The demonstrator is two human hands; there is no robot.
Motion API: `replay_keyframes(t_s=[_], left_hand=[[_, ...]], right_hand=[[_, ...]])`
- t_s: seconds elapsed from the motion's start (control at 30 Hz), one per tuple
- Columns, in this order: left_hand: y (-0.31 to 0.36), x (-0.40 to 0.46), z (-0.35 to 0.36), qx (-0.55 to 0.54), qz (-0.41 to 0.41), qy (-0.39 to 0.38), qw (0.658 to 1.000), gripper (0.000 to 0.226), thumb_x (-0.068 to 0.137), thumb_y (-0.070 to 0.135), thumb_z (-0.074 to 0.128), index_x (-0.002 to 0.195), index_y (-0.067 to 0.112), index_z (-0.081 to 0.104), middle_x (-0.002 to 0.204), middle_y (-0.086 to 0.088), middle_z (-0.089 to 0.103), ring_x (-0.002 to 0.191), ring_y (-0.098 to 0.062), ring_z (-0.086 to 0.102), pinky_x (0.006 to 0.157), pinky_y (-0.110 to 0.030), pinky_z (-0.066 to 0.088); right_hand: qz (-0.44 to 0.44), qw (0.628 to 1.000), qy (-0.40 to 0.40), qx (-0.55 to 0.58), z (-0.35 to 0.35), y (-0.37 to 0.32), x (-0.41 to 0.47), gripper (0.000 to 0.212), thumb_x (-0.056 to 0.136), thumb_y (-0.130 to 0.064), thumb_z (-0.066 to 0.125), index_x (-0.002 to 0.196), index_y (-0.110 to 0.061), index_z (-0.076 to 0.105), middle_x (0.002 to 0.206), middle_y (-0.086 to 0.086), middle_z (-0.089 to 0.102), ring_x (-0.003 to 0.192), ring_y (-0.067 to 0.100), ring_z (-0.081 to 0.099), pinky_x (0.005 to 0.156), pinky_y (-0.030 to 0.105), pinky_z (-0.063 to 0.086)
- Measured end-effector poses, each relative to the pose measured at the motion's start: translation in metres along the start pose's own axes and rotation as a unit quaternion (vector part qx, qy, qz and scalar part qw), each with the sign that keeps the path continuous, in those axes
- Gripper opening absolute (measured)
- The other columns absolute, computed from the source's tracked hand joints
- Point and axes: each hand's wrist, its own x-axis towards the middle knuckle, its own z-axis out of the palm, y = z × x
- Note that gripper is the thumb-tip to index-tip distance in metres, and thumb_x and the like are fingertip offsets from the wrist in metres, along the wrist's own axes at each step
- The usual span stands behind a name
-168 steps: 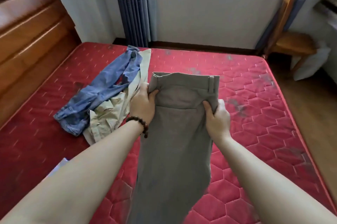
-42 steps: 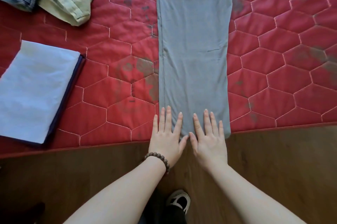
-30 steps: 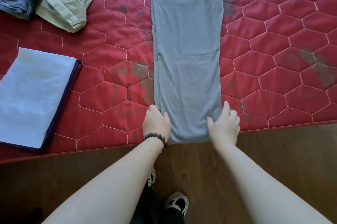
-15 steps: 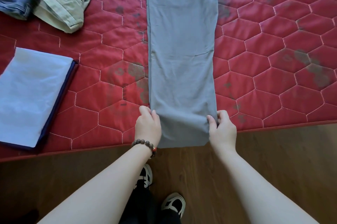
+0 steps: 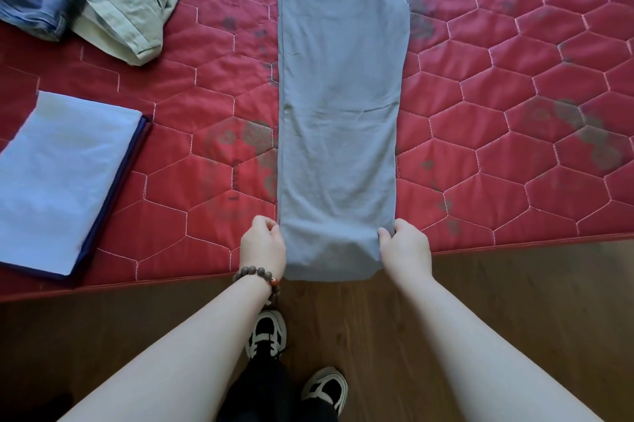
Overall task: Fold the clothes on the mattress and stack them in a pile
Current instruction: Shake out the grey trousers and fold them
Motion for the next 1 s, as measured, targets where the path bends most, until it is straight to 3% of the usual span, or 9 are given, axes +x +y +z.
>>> replay_keyframes(t_s=[0.1,0.23,0.37,0.47,0.73,0.83,1.0], left_hand=[[0.008,0.001,-0.005,0.000,0.007,-0.025,1.000,0.016,0.098,0.021,0.043,0.098,0.013,0.056,0.086,-0.004,0.063,0.071,-0.016,0.054,0.056,-0.027,0.036],[0.031,0.010,-0.012,-0.074,-0.018,-0.052,0.996,0.023,0.097,0.021,0.048,0.113,0.010,0.058,0.083,0.007,0.056,0.086,-0.016,0.057,0.074,-0.023,0.039],[0.065,0.046,-0.013,-0.068,-0.014,-0.052,0.996,0.032,0.095,0.018,0.051,0.125,0.007,0.054,0.105,-0.006,0.063,0.100,-0.023,0.058,0.082,-0.025,0.039],[0.092,0.090,-0.009,-0.048,0.001,-0.034,0.998,0.034,0.095,0.018,0.050,0.126,0.005,0.053,0.115,-0.013,0.063,0.108,-0.028,0.058,0.087,-0.029,0.042],[0.164,0.221,-0.009,0.002,0.040,0.028,0.999,0.025,0.096,0.025,0.051,0.111,0.006,0.058,0.109,-0.016,0.065,0.104,-0.033,0.059,0.081,-0.035,0.044],[0.175,0.245,-0.009,0.043,0.046,-0.001,0.998,0.022,0.097,0.028,0.049,0.089,0.008,0.050,0.098,-0.019,0.063,0.093,-0.036,0.059,0.068,-0.033,0.038],[0.172,0.245,-0.015,0.002,0.044,0.023,0.999,0.017,0.099,0.016,0.044,0.084,0.008,0.040,0.088,-0.029,0.060,0.084,-0.044,0.055,0.060,-0.038,0.026]], right_hand=[[0.015,1.000,-0.018,-0.017,-0.004,-0.005,0.001,0.026,0.092,-0.035,0.055,0.082,-0.012,0.050,0.086,0.004,0.057,0.081,0.028,0.049,0.067,0.032,0.035],[0.001,0.999,-0.044,0.003,-0.017,-0.017,0.005,0.026,0.090,-0.038,0.059,0.082,-0.014,0.050,0.088,0.003,0.060,0.087,0.028,0.056,0.069,0.033,0.037],[-0.032,0.996,-0.058,0.067,-0.032,-0.046,0.035,0.026,0.090,-0.029,0.061,0.108,-0.011,0.058,0.107,0.006,0.065,0.099,0.026,0.058,0.074,0.029,0.036],[-0.049,0.995,-0.028,0.083,-0.040,-0.075,0.074,0.026,0.091,-0.026,0.060,0.110,-0.007,0.058,0.108,0.008,0.065,0.104,0.029,0.059,0.073,0.027,0.034],[-0.065,0.989,0.087,0.098,-0.057,-0.155,0.188,0.021,0.096,-0.021,0.051,0.100,-0.001,0.055,0.103,0.020,0.065,0.097,0.038,0.059,0.075,0.037,0.041],[-0.066,0.989,0.106,0.081,-0.061,-0.168,0.211,0.022,0.098,-0.024,0.048,0.090,-0.004,0.047,0.093,0.023,0.063,0.089,0.040,0.057,0.067,0.038,0.036],[-0.061,0.990,0.114,0.058,-0.062,-0.170,0.225,0.021,0.099,-0.019,0.046,0.082,-0.007,0.039,0.084,0.029,0.060,0.081,0.044,0.056,0.064,0.041,0.032]])
